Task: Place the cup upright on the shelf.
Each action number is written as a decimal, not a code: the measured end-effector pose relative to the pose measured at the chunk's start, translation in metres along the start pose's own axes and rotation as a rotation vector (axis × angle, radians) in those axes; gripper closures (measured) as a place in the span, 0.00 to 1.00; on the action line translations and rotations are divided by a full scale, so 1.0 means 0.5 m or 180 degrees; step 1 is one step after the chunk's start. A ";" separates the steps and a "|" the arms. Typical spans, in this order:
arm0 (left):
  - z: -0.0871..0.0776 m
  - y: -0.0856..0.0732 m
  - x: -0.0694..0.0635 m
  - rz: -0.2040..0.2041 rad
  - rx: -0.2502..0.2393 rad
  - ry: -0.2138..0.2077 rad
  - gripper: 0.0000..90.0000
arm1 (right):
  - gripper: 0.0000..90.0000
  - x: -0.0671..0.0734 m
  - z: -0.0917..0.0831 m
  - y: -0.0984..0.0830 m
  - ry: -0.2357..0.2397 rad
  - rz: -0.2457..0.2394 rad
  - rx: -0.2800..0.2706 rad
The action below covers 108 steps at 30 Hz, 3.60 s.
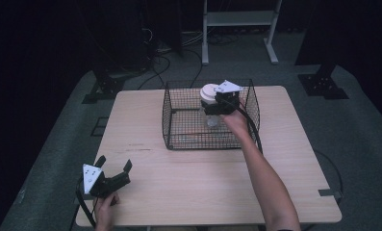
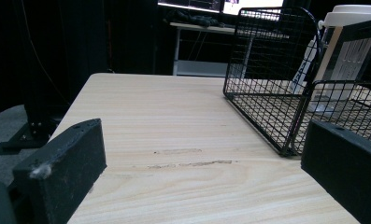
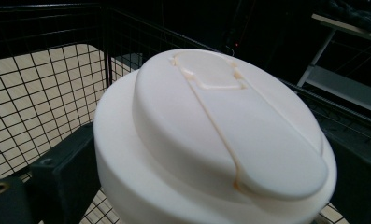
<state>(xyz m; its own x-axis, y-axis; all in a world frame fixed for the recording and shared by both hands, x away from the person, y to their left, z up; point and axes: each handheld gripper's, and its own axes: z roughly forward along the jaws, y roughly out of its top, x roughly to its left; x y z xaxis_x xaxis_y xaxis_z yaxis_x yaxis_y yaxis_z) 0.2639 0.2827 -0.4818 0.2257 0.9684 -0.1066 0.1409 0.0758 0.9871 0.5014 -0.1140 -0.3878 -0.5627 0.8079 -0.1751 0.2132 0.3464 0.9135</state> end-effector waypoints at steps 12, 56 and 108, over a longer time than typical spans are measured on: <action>0.000 0.000 -0.001 0.0010 0.0001 -0.0001 0.00 | 0.03 -0.003 -0.005 0.003 0.0000 0.0022 -0.0003; -0.001 -0.001 -0.004 0.0028 -0.0009 -0.0001 0.00 | 0.03 -0.021 -0.095 0.053 0.0036 0.0254 -0.0442; 0.000 -0.001 -0.006 0.0071 -0.0007 0.0010 0.00 | 0.03 -0.039 -0.238 0.026 0.0125 0.0158 -0.0479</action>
<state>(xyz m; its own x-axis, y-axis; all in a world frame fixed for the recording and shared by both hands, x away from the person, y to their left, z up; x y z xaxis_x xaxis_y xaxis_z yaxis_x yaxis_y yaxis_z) 0.2630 0.2797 -0.4820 0.2258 0.9705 -0.0842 0.1339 0.0547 0.9895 0.4199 -0.1821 -0.3287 -0.5858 0.8020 -0.1165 0.1211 0.2288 0.9659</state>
